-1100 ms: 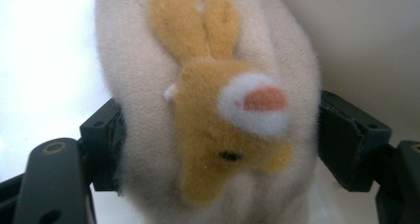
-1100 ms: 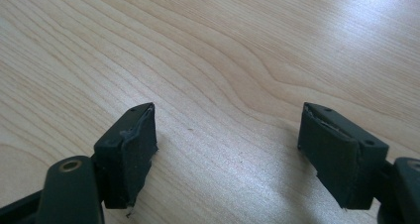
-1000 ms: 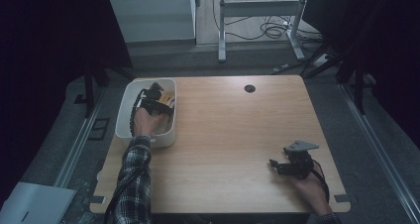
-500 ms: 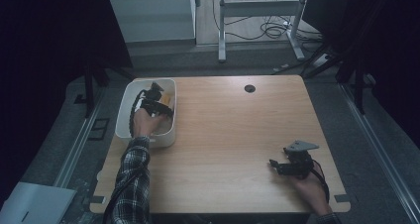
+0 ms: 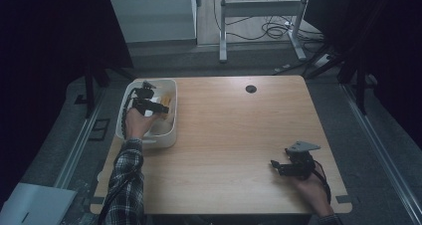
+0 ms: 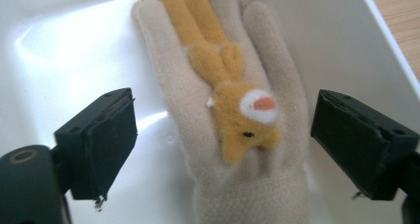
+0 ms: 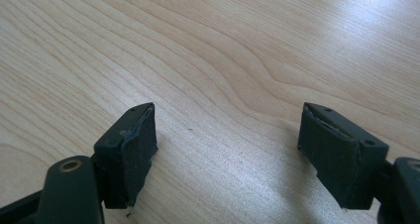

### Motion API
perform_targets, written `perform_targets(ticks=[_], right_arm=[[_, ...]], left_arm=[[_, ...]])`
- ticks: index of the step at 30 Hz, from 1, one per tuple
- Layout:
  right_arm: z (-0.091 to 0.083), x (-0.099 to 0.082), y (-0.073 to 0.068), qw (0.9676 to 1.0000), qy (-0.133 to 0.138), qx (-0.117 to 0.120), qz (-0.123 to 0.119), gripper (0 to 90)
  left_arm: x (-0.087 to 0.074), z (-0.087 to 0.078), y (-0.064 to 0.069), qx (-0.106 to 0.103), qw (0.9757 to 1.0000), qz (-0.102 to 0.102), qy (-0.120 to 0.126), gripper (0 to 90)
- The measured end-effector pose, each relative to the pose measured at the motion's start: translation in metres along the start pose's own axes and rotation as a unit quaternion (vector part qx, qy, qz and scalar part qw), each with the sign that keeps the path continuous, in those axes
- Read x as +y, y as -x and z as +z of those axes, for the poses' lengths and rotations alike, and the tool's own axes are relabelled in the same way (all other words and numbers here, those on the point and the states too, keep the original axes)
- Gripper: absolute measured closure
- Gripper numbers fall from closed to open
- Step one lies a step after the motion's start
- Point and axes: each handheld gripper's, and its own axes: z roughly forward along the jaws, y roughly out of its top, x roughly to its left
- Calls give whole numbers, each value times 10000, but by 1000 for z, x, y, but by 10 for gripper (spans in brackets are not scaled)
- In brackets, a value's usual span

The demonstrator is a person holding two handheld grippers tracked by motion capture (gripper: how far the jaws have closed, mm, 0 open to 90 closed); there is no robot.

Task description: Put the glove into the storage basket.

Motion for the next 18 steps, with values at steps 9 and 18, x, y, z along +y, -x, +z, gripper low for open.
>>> perform_targets(ticks=[9,18], right_arm=[[0,0,0,10000,-4,2,1,230],[0,0,0,10000,-7,7,4,225]], left_arm=[[-8,-15,-1,-213,9992,183,280,71],[-20,-33,3,-316,9968,437,591,43]])
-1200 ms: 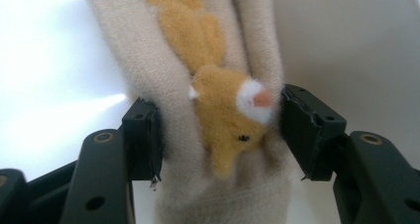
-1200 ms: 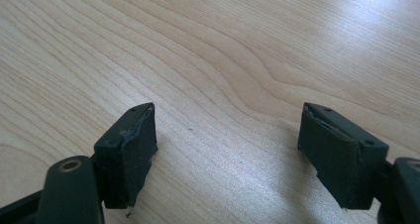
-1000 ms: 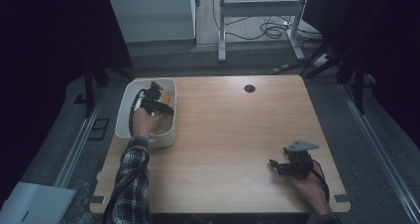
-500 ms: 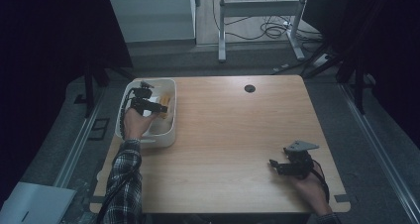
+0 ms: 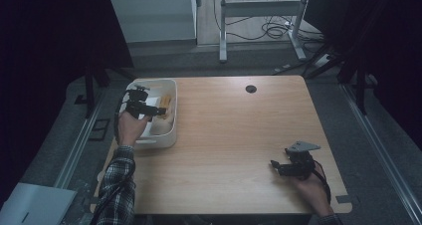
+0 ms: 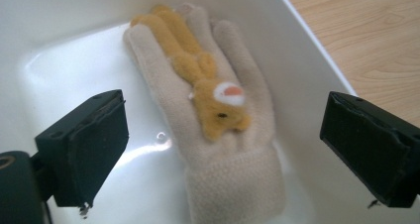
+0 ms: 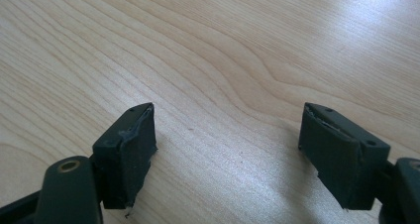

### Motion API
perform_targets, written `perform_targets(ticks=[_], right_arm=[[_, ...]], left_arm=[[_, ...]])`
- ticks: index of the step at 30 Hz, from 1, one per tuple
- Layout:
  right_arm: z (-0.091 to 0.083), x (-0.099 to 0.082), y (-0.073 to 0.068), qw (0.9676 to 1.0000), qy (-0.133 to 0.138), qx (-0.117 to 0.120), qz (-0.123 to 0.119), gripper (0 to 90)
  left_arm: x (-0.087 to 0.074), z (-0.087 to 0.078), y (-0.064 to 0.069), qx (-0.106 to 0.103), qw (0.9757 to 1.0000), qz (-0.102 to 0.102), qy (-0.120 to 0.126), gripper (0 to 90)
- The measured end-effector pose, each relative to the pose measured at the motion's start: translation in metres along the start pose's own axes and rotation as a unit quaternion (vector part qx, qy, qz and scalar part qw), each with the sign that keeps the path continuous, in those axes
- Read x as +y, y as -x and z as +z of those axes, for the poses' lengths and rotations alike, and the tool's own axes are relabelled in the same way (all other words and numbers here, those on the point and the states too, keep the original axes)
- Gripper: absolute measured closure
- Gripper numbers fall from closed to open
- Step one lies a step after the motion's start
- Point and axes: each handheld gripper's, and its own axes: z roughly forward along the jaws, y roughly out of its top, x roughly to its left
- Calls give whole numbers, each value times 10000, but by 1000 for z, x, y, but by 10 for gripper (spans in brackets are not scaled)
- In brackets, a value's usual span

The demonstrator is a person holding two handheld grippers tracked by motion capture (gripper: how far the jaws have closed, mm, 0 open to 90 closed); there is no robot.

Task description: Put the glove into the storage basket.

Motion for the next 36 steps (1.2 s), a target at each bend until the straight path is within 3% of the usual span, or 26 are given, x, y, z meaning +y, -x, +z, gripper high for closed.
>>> perform_targets(ticks=[6,11,18,24,26,31,36], right_arm=[[0,0,0,10000,-3,1,-1,224],[0,0,0,10000,-23,-7,-2,217],[0,0,0,10000,-22,-8,3,215],[0,0,0,10000,-22,-8,6,212],[0,0,0,10000,-23,-7,0,211],[0,0,0,10000,-26,-4,1,210],[0,0,0,10000,-27,-4,-6,210]], left_arm=[[-7,-15,18,-166,9991,251,283,38],[-15,-27,44,-395,9957,637,544,34],[-36,-36,87,-703,9873,1189,787,26],[-65,-37,120,-1072,9760,1616,992,27],[-78,-33,128,-1153,9739,1692,975,27],[-110,-10,136,-1157,9724,1865,787,27],[-134,19,133,-1127,9751,1841,504,23]])
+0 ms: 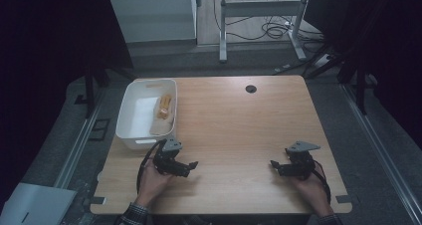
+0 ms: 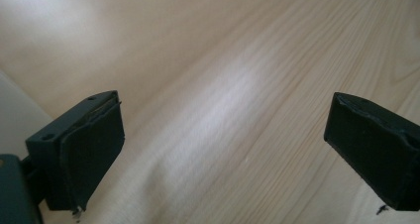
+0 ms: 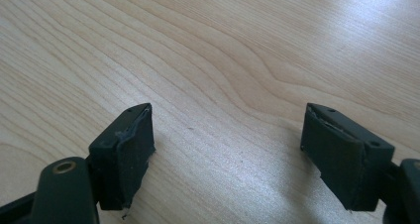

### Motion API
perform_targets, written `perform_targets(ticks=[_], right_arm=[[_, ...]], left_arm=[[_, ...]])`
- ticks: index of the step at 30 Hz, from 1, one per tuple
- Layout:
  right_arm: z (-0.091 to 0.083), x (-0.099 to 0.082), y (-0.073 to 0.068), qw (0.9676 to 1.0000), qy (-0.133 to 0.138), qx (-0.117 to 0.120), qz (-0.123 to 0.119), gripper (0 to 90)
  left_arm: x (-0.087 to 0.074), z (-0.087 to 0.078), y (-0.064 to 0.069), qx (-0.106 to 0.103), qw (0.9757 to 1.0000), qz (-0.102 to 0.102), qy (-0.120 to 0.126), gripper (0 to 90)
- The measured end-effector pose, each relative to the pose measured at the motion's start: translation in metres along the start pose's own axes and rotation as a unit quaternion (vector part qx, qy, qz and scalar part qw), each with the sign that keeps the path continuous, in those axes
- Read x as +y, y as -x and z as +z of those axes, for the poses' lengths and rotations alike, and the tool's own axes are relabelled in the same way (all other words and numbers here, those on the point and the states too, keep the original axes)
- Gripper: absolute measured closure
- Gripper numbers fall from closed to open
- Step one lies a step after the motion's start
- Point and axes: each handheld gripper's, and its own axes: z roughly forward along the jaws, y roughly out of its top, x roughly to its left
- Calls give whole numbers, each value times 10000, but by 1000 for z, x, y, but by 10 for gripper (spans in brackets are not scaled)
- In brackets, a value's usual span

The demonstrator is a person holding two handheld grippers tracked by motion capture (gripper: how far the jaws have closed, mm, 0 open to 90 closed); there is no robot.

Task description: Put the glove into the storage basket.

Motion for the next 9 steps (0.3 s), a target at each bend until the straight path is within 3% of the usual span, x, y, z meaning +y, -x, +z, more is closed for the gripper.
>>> perform_targets(ticks=[5,9], right_arm=[[0,0,0,10000,3,-6,-1,210],[0,0,0,10000,-1,-2,4,208]], left_arm=[[-17,15,-2,-61,9996,53,-289,23],[-17,16,-1,82,9992,70,-385,20]])
